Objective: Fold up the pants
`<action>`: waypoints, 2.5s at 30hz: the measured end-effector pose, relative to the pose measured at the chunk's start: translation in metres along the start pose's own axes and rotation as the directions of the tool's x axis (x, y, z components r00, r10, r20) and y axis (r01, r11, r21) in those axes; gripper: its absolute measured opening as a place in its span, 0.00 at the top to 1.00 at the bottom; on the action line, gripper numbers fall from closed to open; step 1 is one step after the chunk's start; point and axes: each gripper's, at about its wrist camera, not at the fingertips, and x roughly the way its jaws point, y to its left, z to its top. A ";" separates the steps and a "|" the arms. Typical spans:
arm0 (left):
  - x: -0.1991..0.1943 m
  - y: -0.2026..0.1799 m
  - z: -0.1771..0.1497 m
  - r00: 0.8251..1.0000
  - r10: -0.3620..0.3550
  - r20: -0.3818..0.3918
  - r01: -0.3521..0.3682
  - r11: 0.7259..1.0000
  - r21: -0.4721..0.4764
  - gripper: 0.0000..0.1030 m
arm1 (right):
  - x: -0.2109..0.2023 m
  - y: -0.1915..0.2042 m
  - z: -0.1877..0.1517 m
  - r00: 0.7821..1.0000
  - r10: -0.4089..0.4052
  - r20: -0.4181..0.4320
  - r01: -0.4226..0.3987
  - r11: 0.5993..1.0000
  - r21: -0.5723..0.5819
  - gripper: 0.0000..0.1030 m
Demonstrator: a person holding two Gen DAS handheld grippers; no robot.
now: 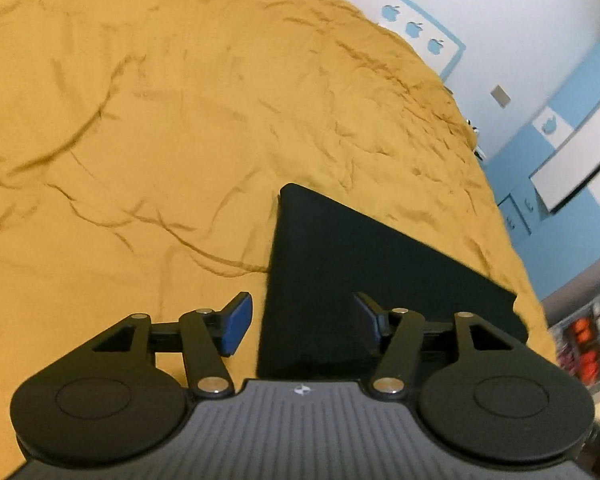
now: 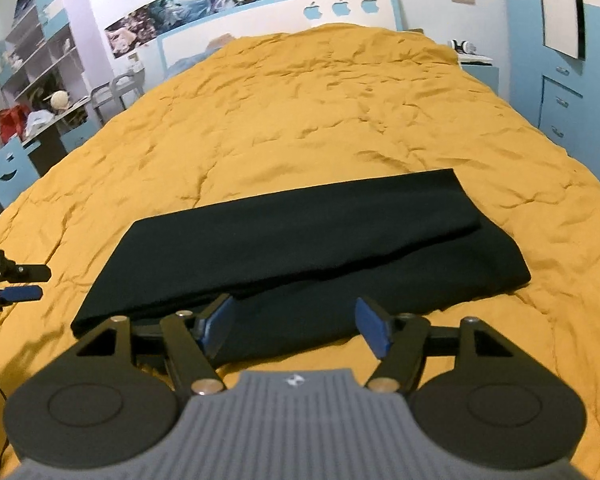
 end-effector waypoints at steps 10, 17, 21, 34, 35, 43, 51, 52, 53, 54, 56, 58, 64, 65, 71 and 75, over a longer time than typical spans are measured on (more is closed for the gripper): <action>0.062 0.033 0.007 0.997 -0.044 -0.070 0.031 0.984 -0.176 0.32 | 0.044 0.001 0.007 0.999 0.035 -0.040 -0.035 0.999 -0.008 0.70; 0.088 0.038 -0.001 0.993 -0.076 -0.090 0.059 0.982 -0.177 0.52 | 0.070 0.004 0.005 0.996 0.035 -0.083 -0.037 0.999 -0.018 0.70; 0.090 0.035 -0.002 0.991 -0.104 -0.089 0.085 0.978 -0.191 0.80 | 0.077 0.002 0.003 0.995 0.027 -0.094 -0.028 1.000 -0.013 0.70; 0.022 -0.097 0.018 0.998 -0.039 0.043 0.038 0.999 0.028 0.92 | 0.053 -0.023 0.020 0.989 -0.054 -0.136 0.049 0.998 -0.042 0.67; 0.020 -0.110 0.018 0.998 -0.038 0.044 0.036 0.999 0.040 0.92 | 0.049 -0.027 0.022 0.988 -0.064 -0.143 0.058 0.997 -0.045 0.66; 0.024 -0.204 0.009 0.997 -0.067 0.036 0.063 0.993 0.102 0.92 | 0.023 -0.072 0.036 0.983 -0.110 -0.147 0.103 0.993 -0.059 0.64; 0.080 -0.271 -0.021 0.995 -0.059 -0.077 0.071 0.985 0.159 0.93 | 0.019 -0.113 0.045 0.986 -0.103 -0.134 0.100 0.995 -0.022 0.64; 0.089 -0.276 -0.026 0.993 -0.057 -0.101 0.073 0.984 0.162 0.93 | 0.020 -0.115 0.046 0.986 -0.100 -0.134 0.098 0.995 -0.019 0.64; 0.099 -0.280 -0.032 0.991 -0.054 -0.125 0.075 0.983 0.170 0.93 | 0.021 -0.118 0.047 0.986 -0.096 -0.135 0.095 0.995 -0.017 0.64; 0.108 -0.283 -0.038 0.988 -0.045 -0.145 0.071 0.982 0.177 0.93 | 0.022 -0.120 0.047 0.986 -0.094 -0.137 0.092 0.996 -0.015 0.64; 0.127 -0.284 -0.050 0.982 -0.027 -0.186 0.064 0.979 0.193 0.93 | 0.026 -0.122 0.046 0.986 -0.087 -0.141 0.087 0.996 -0.009 0.64; 0.141 -0.282 -0.057 0.973 -0.018 -0.231 0.063 0.980 0.189 0.93 | 0.027 -0.123 0.044 0.986 -0.082 -0.143 0.083 0.997 -0.001 0.64; 0.157 -0.269 -0.070 0.944 -0.015 -0.331 0.078 0.981 0.178 0.90 | 0.030 -0.120 0.040 0.988 -0.054 -0.148 0.056 0.998 0.008 0.64; 0.156 -0.269 -0.071 0.938 -0.024 -0.346 0.090 0.980 0.176 0.85 | 0.030 -0.119 0.040 0.988 -0.050 -0.146 0.051 0.999 0.009 0.64; 0.134 -0.264 -0.065 0.920 -0.107 -0.378 0.180 0.970 0.164 0.80 | 0.027 -0.112 0.045 0.993 -0.001 -0.121 0.006 0.999 0.036 0.64; 0.114 -0.261 -0.054 0.938 -0.115 -0.327 0.191 0.959 0.211 0.80 | 0.029 -0.108 0.049 0.992 0.066 -0.109 -0.054 0.992 0.112 0.62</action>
